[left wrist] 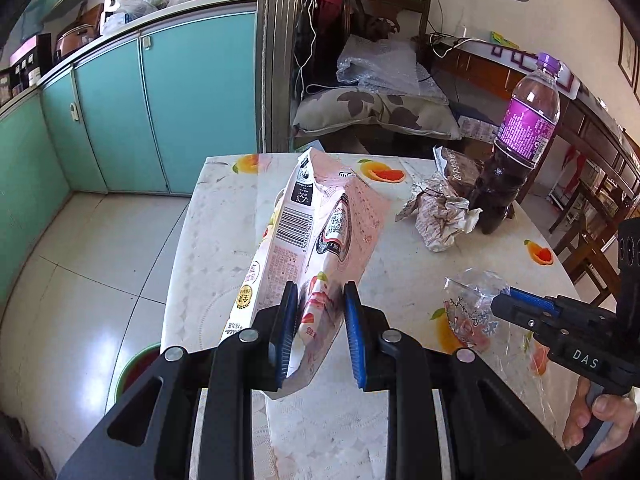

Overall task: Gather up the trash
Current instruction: 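Carry the pink bag over the bin with the left while the right carries the plastic bag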

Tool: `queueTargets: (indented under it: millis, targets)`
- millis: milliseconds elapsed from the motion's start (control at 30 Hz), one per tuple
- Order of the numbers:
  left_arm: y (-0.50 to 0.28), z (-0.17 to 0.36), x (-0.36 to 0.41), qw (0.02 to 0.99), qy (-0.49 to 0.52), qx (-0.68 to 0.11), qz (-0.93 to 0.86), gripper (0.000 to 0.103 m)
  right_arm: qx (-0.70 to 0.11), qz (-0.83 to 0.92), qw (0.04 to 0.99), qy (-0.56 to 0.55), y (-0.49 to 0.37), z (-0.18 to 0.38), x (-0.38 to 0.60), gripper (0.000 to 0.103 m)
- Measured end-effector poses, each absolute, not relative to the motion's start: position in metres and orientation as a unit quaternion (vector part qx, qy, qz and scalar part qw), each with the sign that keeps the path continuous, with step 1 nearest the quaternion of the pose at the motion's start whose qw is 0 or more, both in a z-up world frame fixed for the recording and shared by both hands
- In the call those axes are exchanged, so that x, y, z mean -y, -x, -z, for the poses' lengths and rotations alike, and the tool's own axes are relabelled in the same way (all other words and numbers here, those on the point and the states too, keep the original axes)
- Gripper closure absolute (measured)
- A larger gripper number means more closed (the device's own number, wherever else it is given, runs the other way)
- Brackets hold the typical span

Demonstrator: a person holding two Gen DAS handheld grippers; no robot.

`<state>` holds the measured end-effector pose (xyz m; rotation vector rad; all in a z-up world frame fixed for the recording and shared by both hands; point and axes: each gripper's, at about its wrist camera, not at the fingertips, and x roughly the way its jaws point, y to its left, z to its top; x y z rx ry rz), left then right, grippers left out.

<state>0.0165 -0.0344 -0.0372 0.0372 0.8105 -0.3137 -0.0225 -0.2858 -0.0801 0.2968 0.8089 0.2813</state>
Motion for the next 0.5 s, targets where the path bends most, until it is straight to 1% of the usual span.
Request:
queueTargets:
  millis: [167,367,500]
  targets:
    - [-0.019,0.040,0.037,0.901,-0.031,-0.408,0.146,0.081,-0.402,-0.162,0.887,-0.160,0.016,0.084,0.280,0.081]
    - [-0.017,0.034,0.035,0.902,-0.053,-0.406,0.133,0.081,-0.411,-0.186,0.878,-0.162,0.012,0.084,0.268,0.081]
    - [-0.021,0.036,0.030,0.900,-0.066,-0.412,0.123,0.081,-0.428,-0.207,0.867,-0.147,0.011,0.088,0.251,0.081]
